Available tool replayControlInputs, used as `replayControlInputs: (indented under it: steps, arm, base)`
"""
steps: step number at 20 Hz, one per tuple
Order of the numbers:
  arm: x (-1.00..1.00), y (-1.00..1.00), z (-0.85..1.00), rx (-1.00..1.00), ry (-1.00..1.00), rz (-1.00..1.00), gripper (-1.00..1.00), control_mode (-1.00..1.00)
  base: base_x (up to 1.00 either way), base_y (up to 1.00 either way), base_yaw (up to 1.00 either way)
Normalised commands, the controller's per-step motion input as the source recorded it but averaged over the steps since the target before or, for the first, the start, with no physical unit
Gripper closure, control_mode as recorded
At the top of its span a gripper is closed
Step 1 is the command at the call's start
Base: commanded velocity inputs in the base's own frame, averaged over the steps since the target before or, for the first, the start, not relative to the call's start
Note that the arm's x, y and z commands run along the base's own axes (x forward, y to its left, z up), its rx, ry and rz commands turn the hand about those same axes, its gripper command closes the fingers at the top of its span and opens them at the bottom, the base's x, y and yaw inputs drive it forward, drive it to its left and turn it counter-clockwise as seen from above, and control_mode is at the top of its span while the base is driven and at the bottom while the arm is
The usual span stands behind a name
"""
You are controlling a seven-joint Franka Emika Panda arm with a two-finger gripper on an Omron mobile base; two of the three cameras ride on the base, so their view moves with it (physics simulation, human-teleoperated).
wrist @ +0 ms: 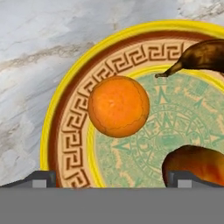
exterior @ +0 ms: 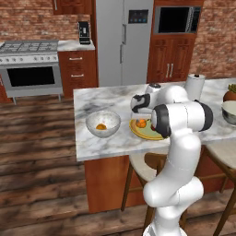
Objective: Take the fruits from the plate on the dining counter and place two fruits in each bowl.
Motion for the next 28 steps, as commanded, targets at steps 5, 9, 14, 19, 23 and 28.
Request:
replayControlInputs:
  steps: [5, 9, 14, 19, 23, 28]
  arm:
    - [0.01, 0.00, -0.34, 0.00, 0.01, 0.00, -1.00, -1.00]
    - [0.03, 0.00, -0.20, 0.00, 0.00, 0.00, -1.00, -1.00]
    - [0.13, -0.01, -0.07, 0.00, 0.00, 0.00, -1.00, -1.00]
    - [0.11, -0.06, -0.07, 0.00, 0.00, 0.00, -1.00, -1.00]
    - [0.11, -0.03, -0.15, 0.00, 0.00, 0.00, -1.00, -1.00]
    - [0.13, 0.00, -0.26, 0.00, 0.00, 0.00, -1.00, -1.00]
  base:
    - [0.00, 0.00, 0.00]
    - [0.00, 0.00, 0.00]
    - [0.00, 0.00, 0.00]
    - [0.00, 0.00, 0.00]
    - [0.00, 0.00, 0.00]
    - [0.00, 0.00, 0.00]
